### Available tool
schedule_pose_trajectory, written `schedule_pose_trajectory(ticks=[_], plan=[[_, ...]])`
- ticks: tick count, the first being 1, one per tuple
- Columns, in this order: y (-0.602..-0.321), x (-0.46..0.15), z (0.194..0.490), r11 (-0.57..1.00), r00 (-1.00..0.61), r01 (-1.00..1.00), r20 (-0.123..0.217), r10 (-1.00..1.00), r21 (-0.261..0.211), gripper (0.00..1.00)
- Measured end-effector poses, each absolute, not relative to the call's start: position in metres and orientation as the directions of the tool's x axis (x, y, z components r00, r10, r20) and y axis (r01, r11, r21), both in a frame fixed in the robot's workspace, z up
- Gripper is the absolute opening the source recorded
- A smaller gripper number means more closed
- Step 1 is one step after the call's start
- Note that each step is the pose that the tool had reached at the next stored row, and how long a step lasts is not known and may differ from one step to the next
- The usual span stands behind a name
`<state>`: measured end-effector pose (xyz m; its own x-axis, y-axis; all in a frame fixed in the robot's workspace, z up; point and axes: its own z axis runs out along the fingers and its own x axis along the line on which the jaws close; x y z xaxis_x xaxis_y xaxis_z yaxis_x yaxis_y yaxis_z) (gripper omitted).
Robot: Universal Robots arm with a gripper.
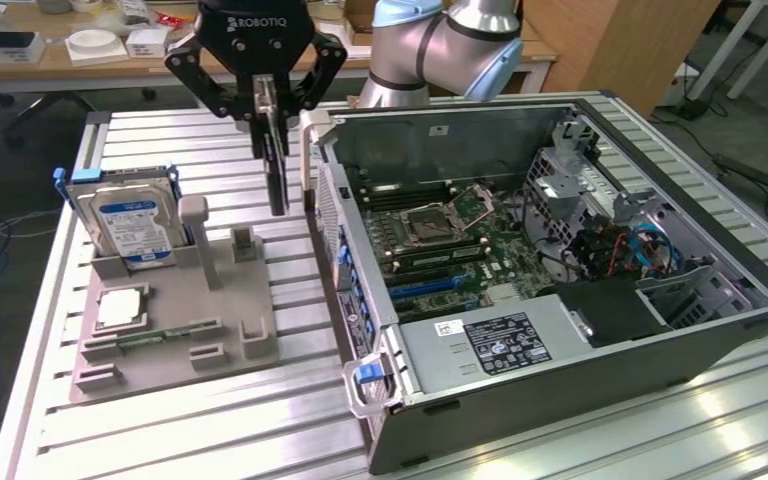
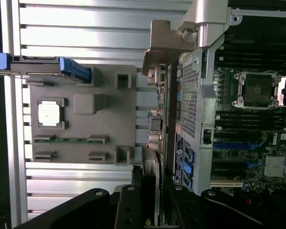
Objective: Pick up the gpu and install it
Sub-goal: 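Pick up the gpu and move the gpu toward the slot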
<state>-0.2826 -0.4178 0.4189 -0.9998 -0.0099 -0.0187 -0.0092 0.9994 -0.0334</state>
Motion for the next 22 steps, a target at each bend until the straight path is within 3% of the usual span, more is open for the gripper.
schedule_pose_trajectory(ticks=[22], plan=[[-0.418, -0.261, 0.419, 0.999, -1.000, -0.009, -0.019, -0.010, -0.033, 0.27]])
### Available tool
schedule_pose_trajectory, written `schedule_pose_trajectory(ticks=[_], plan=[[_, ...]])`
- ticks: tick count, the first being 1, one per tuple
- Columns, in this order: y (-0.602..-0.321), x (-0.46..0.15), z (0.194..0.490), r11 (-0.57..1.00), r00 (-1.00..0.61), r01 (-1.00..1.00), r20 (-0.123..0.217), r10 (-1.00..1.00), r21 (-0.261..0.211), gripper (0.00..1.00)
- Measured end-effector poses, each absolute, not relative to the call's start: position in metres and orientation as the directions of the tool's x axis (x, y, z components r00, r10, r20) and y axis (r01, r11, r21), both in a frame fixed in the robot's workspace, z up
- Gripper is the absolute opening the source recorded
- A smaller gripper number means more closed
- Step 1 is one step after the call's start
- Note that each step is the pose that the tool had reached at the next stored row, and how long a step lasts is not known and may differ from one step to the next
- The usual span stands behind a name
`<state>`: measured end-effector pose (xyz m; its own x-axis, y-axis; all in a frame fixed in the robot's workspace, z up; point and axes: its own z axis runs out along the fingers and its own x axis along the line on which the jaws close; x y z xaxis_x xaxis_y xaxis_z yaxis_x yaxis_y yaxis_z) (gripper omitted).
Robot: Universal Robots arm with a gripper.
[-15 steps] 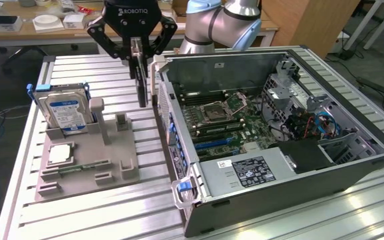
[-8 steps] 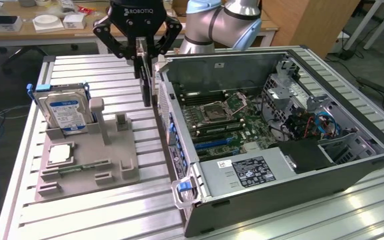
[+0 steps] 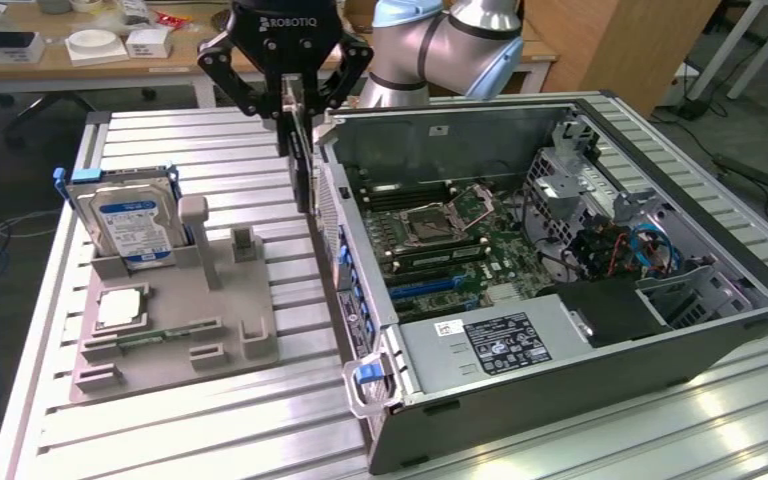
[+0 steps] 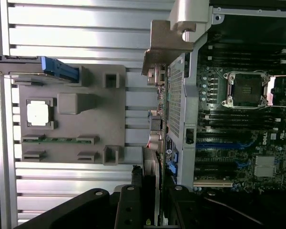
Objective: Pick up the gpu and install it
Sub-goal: 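Pick up the gpu and move the gpu toward the slot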
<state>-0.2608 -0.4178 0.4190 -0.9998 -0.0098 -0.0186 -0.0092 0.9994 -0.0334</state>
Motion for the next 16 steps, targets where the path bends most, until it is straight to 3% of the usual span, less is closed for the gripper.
schedule_pose_trajectory(ticks=[16], plan=[[-0.418, -0.238, 0.419, 0.999, -1.000, -0.009, -0.019, -0.010, -0.033, 0.27]])
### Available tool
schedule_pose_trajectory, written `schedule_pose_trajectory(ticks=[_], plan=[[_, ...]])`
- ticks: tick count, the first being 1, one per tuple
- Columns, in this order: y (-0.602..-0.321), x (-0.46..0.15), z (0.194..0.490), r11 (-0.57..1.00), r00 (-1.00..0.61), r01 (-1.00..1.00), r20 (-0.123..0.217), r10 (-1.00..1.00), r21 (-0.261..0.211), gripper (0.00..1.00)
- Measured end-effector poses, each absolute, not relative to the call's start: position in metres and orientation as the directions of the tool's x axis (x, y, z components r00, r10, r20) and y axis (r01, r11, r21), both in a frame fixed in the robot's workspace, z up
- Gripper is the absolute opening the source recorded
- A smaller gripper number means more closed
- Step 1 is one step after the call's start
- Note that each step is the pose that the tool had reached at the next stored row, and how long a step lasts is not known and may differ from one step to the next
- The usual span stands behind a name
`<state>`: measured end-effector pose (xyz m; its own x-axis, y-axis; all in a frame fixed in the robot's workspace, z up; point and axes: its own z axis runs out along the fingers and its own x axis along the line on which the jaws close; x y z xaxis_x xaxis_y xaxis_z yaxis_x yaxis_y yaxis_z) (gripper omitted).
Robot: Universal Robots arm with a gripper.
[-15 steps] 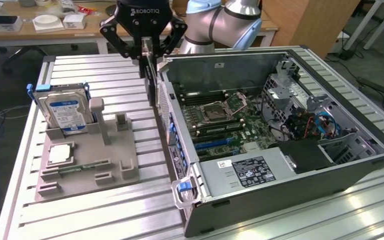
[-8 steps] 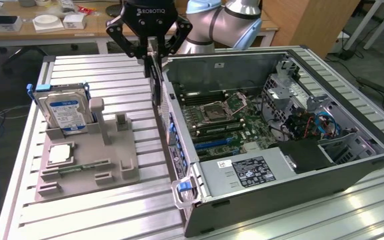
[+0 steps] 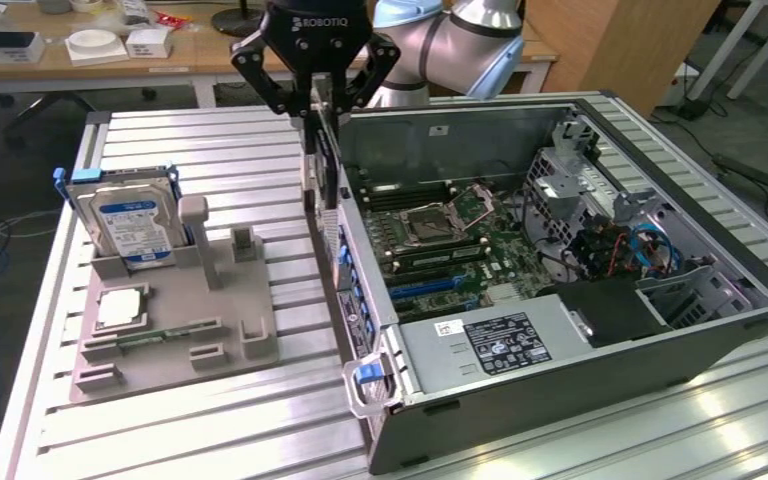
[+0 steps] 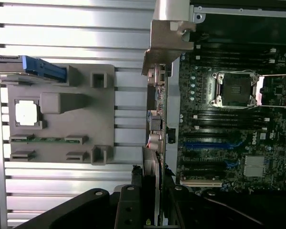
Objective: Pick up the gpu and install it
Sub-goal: 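Pick up the gpu and move the gpu toward the slot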
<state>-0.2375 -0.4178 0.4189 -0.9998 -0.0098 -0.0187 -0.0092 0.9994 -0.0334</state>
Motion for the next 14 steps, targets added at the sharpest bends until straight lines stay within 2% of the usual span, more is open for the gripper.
schedule_pose_trajectory(ticks=[14], plan=[[-0.418, -0.204, 0.419, 0.999, -1.000, -0.009, -0.019, -0.010, -0.033, 0.27]])
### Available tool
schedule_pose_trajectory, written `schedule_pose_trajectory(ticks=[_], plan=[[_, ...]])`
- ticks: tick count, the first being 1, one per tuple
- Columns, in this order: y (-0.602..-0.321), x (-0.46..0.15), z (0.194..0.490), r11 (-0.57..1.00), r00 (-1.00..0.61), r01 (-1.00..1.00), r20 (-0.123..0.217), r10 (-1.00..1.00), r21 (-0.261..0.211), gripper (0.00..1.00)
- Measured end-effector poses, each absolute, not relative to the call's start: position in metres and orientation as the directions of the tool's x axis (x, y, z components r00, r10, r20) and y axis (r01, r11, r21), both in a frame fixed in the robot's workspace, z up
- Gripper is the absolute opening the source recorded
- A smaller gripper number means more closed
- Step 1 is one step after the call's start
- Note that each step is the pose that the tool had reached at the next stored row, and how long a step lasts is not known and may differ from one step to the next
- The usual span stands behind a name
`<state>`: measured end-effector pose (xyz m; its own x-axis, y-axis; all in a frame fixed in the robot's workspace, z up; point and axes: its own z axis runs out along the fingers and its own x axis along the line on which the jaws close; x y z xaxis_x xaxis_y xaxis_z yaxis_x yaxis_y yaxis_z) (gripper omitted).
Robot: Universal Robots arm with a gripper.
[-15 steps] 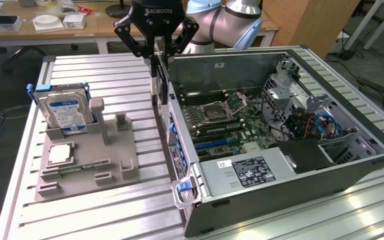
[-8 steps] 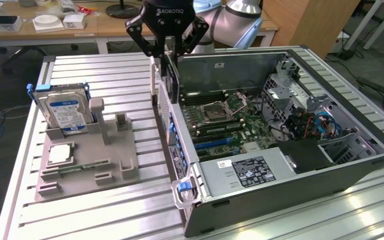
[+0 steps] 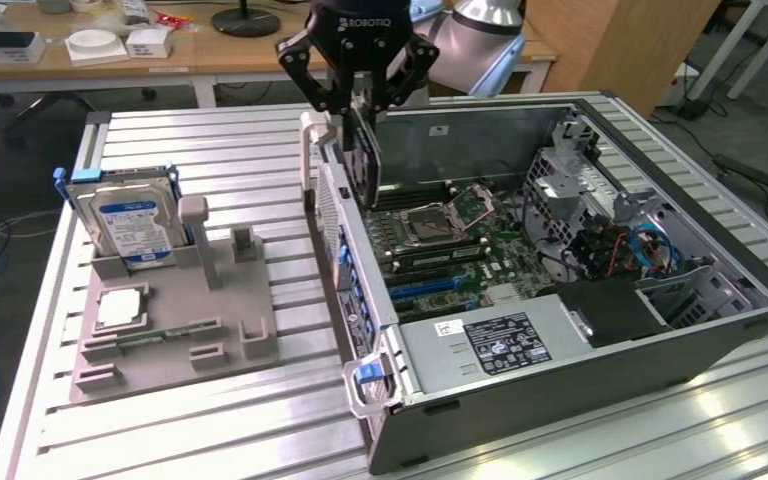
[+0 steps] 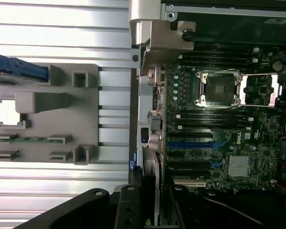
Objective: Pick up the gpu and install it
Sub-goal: 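Pick up the gpu and move the gpu toward the slot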
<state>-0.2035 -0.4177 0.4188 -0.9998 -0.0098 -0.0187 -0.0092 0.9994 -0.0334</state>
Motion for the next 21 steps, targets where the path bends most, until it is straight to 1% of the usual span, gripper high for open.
schedule_pose_trajectory(ticks=[21], plan=[[-0.418, -0.162, 0.419, 0.999, -1.000, -0.009, -0.019, -0.010, -0.033, 0.27]])
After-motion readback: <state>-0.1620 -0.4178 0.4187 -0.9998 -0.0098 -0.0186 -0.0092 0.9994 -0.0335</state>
